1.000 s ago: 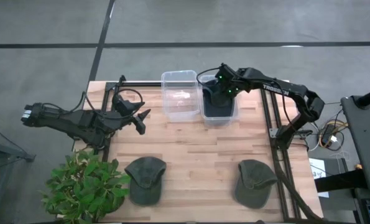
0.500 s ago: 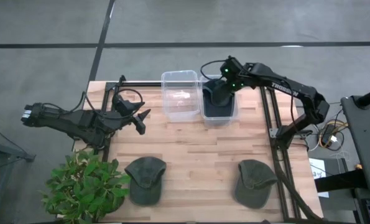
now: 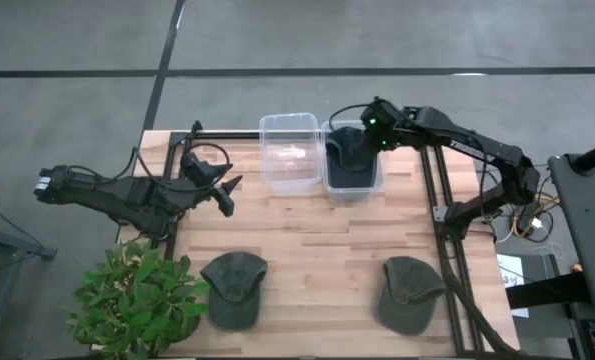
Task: Pick & Place hat
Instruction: Put the blue cap into the right transparent bin
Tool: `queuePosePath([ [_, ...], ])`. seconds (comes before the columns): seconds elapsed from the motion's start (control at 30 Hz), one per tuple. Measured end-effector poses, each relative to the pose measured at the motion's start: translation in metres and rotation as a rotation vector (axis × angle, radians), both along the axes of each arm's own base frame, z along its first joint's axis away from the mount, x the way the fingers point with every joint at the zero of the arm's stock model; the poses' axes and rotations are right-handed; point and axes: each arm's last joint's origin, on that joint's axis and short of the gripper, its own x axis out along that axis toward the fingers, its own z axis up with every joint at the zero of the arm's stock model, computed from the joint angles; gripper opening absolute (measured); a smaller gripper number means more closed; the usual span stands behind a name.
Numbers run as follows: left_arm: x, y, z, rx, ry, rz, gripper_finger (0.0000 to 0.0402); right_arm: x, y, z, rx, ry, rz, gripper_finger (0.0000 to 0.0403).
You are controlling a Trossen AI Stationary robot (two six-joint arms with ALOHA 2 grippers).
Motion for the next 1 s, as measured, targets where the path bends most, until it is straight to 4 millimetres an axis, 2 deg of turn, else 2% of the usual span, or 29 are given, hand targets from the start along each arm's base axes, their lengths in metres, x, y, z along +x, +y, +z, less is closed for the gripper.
queuePosePath([
  [0.37,0.0,0.0,0.0,-0.008,-0.006,0.001,0.0194,0.027,-0.025,-0.058,0.102,0.177,-0.023,0.003],
  [0.63,0.001,-0.001,0.0,-0.03,-0.006,-0.044,0.0194,0.041,-0.035,-0.088,0.181,0.245,-0.002,0.0018],
  [0.8,0.001,-0.001,0.0,-0.03,-0.006,-0.045,0.0194,0.039,-0.03,-0.078,0.137,0.23,0.0,0.0026],
  [1.0,0.001,-0.001,0.0,-0.03,-0.006,-0.045,0.0194,0.018,-0.018,-0.038,0.059,0.114,-0.017,0.0028],
])
